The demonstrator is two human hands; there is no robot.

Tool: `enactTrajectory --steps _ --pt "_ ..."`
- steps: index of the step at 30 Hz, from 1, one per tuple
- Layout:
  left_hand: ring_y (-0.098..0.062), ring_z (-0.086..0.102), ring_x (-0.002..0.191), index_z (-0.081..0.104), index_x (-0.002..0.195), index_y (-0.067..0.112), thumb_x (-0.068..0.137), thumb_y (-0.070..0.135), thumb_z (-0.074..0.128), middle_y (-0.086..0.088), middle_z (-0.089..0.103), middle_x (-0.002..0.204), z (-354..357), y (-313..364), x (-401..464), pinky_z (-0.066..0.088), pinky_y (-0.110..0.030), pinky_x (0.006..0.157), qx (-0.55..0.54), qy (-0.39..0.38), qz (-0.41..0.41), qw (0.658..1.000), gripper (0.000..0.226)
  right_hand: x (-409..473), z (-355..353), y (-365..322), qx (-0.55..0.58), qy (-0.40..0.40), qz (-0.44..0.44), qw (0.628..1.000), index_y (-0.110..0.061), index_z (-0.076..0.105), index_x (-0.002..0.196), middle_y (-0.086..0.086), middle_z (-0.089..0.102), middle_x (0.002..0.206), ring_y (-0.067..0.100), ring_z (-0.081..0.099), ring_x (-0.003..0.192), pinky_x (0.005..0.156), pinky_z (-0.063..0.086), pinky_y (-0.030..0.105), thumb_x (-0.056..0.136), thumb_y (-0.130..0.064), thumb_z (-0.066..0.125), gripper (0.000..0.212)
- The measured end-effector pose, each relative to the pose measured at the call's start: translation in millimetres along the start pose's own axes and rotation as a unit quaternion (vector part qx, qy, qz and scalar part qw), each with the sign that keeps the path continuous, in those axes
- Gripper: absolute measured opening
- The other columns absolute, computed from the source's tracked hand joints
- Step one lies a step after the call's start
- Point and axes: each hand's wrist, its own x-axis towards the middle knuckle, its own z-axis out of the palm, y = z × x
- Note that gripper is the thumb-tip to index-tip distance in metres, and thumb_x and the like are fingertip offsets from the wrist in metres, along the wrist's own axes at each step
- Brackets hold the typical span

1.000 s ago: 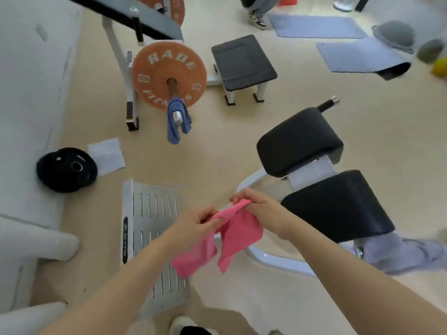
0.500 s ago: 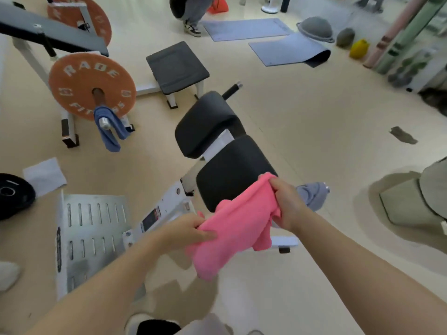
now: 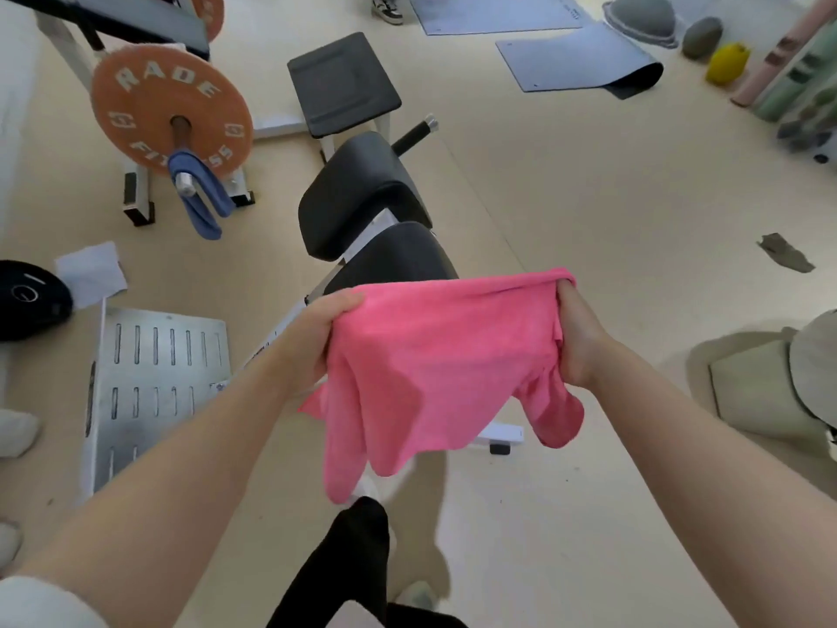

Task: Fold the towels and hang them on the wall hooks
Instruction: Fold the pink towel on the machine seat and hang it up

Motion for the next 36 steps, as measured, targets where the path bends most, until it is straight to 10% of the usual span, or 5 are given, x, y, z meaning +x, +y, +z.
enactTrajectory --steps 9,15,20,26,36 --pt "-0.014 0.055 0.084 0.061 0.078 0.025 0.091 0.022 0.050 0.004 0.061 0.084 1.2 92.9 107.9 0.044 -0.032 0.076 0.069 0.078 0.136 0.985 0.017 82.3 24.1 -85.1 -0.048 0.034 -0.017 0.998 -0.018 0.056 0.064 -0.004 0.054 0.042 0.012 0.052 0.039 0.043 0.039 0.016 0.089 -0.021 0.053 0.026" --pt "-0.028 0.027 0.138 0.018 0.147 0.007 0.091 0.020 0.051 -0.016 0.025 0.149 16.1 64.7 193.5 0.023 -0.036 0.112 0.305 0.311 0.061 0.898 0.066 153.3 33.3 -111.2 -0.102 0.124 -0.026 0.987 -0.009 0.065 0.079 0.004 0.055 0.050 0.017 0.050 0.052 0.051 0.036 0.024 0.084 -0.010 0.058 0.009" --pt "-0.027 -0.017 0.144 -0.016 0.146 0.013 0.098 0.040 0.028 -0.014 -0.023 0.154 44.4 -10.0 202.1 -0.015 -0.034 0.112 0.518 0.180 0.056 0.835 0.071 197.0 43.8 -103.6 -0.217 0.101 0.018 0.971 -0.011 0.048 0.058 -0.004 0.036 0.026 0.009 0.032 0.021 0.031 0.019 0.007 0.082 0.004 0.051 0.028" --pt "-0.022 -0.040 0.129 -0.019 0.143 0.036 0.095 0.050 0.030 -0.004 -0.047 0.137 46.0 -38.4 223.7 -0.017 -0.042 0.111 0.612 0.123 -0.018 0.781 0.070 230.2 42.3 -106.6 -0.197 0.023 0.044 0.979 -0.017 0.058 0.079 0.003 0.053 0.069 0.016 0.048 0.060 0.051 0.036 0.024 0.092 -0.018 0.048 0.017" --pt "-0.028 0.002 0.144 0.006 0.148 0.024 0.083 0.050 0.021 -0.012 0.000 0.154 74.5 -49.8 229.4 -0.007 -0.037 0.116 0.650 0.254 -0.015 0.716 0.072 255.2 14.4 -131.0 -0.388 -0.174 0.017 0.905 -0.016 0.054 0.070 0.003 0.058 0.066 0.018 0.055 0.055 0.055 0.044 0.024 0.089 -0.045 0.046 0.036"
